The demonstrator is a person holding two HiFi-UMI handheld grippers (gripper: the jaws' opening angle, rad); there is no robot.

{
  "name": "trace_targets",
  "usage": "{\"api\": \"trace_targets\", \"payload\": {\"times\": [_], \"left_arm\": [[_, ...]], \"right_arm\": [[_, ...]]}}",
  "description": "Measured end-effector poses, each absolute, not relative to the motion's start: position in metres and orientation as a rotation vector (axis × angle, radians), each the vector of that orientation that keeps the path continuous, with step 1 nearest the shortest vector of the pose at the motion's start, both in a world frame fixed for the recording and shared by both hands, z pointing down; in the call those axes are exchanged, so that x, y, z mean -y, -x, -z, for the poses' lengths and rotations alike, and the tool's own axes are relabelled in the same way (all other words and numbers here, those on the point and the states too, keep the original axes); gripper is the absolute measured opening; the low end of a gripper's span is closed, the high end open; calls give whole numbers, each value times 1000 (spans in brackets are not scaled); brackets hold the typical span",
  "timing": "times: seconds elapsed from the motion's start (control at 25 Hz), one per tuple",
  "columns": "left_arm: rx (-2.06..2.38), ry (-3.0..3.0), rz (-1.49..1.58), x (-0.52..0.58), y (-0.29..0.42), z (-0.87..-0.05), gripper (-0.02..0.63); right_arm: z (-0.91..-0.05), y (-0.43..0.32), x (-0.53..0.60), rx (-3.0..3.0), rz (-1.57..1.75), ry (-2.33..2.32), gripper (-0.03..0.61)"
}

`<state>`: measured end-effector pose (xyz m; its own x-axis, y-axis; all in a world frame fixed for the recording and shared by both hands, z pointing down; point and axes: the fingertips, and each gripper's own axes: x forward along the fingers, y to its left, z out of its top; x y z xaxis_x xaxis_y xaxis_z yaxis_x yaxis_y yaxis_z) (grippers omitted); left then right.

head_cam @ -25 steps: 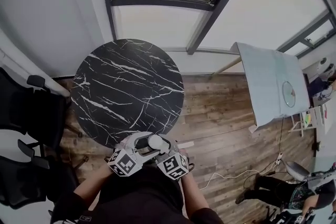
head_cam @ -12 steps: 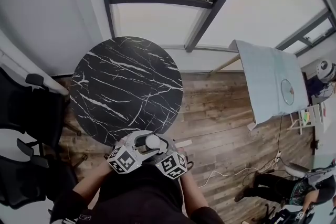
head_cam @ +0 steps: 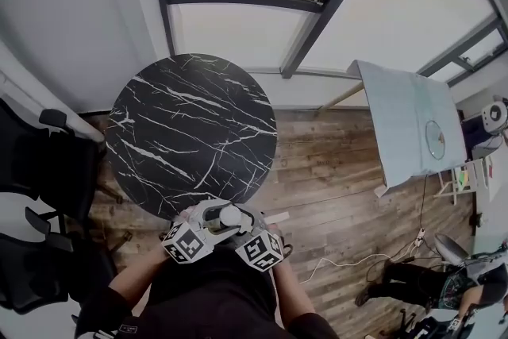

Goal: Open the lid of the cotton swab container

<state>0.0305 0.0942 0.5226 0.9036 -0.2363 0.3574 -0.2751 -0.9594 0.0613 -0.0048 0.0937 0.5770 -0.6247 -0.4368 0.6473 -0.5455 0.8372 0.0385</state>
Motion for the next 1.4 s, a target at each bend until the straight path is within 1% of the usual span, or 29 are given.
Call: {"api": "trace_targets", "payload": {"times": [0.36,0.96,1.12,1.24,1.4], "left_arm": [[367,-2888,-510,-97,-31,-522,278],[330,-2793,-577,-100,-33,-531,276],[286,-2720,-497,-103,-39,-521,268],[303,-2790,-527,-102,-42,-518,272],[267,-2806,-553,-101,-40,-522,273]], "right_arm": [[-579,3,-100,2362,-224,-698,249],[-587,1,-107,2395,-256,-662,245],[-590,0,-107,2394,-218,-645,236],[-583,1,-107,2440,-287,-642,236],[-586,-1,-106,2423,-267,-632,236]]}}
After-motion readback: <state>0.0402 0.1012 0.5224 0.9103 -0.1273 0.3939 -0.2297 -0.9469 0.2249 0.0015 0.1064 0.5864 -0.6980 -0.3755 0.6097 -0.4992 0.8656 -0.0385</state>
